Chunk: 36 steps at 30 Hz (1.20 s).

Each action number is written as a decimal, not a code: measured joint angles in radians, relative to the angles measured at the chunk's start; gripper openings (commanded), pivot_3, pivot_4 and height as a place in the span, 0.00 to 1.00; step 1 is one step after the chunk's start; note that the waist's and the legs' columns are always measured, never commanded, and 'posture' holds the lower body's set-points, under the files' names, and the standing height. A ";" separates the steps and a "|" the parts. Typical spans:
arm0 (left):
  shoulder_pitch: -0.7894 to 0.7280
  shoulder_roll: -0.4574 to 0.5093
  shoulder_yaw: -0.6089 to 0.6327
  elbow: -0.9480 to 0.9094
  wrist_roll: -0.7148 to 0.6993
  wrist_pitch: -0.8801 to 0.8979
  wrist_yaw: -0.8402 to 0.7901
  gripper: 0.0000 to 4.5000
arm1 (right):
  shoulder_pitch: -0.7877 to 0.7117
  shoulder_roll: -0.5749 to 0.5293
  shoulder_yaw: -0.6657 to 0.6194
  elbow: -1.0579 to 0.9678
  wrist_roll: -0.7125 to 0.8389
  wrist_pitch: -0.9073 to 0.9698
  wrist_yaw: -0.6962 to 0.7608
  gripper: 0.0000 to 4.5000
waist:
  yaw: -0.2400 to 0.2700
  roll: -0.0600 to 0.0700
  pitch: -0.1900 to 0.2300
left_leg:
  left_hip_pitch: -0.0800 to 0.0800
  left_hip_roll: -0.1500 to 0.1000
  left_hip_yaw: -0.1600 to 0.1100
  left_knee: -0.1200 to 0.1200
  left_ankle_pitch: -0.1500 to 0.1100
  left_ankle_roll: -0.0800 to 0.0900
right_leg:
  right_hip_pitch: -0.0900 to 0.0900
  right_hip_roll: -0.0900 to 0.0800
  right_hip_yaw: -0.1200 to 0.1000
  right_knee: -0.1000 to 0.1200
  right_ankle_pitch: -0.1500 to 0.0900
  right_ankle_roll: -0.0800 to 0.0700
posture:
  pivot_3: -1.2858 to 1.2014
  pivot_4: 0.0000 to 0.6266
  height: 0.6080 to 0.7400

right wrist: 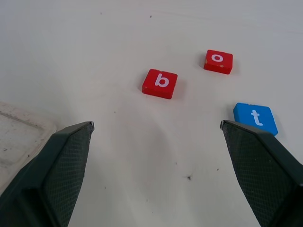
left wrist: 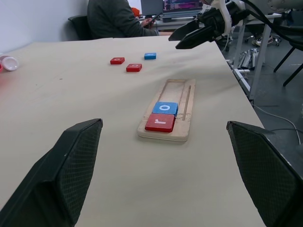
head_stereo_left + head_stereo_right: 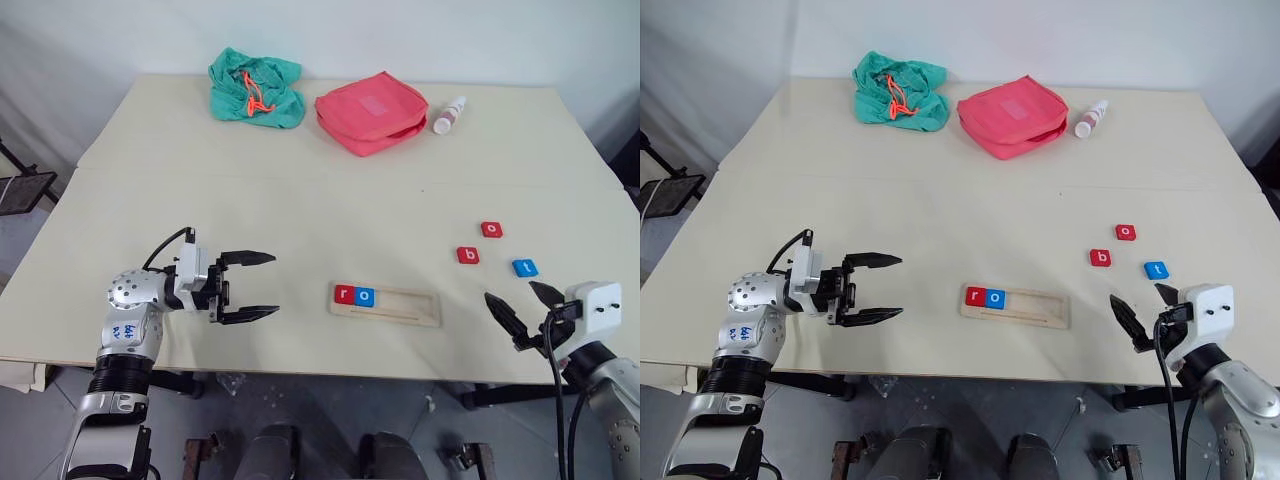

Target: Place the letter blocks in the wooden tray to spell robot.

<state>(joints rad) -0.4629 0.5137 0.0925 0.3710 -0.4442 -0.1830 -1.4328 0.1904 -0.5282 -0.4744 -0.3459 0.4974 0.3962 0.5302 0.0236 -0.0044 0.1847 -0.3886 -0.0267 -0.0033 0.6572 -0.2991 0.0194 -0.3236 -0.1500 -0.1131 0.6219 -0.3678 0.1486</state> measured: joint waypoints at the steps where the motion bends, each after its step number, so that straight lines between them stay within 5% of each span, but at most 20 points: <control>1: 0.000 0.000 0.001 0.000 0.000 0.000 0.000 0.99 | 0.000 0.000 0.000 0.000 0.000 0.000 0.000 1.00 | 0.000 0.000 0.000 | 0.000 0.000 0.000 0.000 0.000 0.000 | 0.000 0.000 0.000 0.000 0.000 0.000 | 0.52 0.24 1.00; 10: 0.004 0.004 0.007 -0.007 -0.001 0.003 0.006 0.99 | -0.216 0.034 0.089 0.043 -0.012 0.118 -0.127 1.00 | -0.008 0.001 0.000 | 0.001 0.001 0.001 -0.001 0.000 0.000 | -0.001 0.001 0.001 0.001 0.000 0.000 | 0.52 0.24 1.00; 18: 0.050 0.007 0.009 -0.081 -0.002 0.024 0.040 0.99 | -0.419 0.097 0.183 0.320 -0.129 0.015 -0.187 1.00 | -0.008 0.001 0.000 | 0.001 0.000 0.000 -0.002 0.000 0.000 | -0.002 0.000 0.002 0.002 0.000 0.000 | 0.52 0.24 1.00; 36: 0.095 0.008 0.014 -0.135 -0.020 0.043 0.085 1.00 | -0.464 0.138 0.224 0.496 -0.210 -0.125 -0.181 0.96 | -0.028 0.001 0.000 | 0.002 0.001 0.000 -0.004 0.000 0.000 | -0.002 0.001 0.002 0.002 0.000 0.000 | 0.52 0.24 1.00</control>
<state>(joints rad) -0.3676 0.5221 0.1068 0.2358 -0.4644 -0.1405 -1.3480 -0.2735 -0.3900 -0.2503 0.1497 0.2873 0.2708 0.3490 -0.0044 -0.0032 0.1842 -0.3869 -0.0258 -0.0028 0.6536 -0.2990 0.0192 -0.3259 -0.1493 -0.1106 0.6243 -0.3678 0.1486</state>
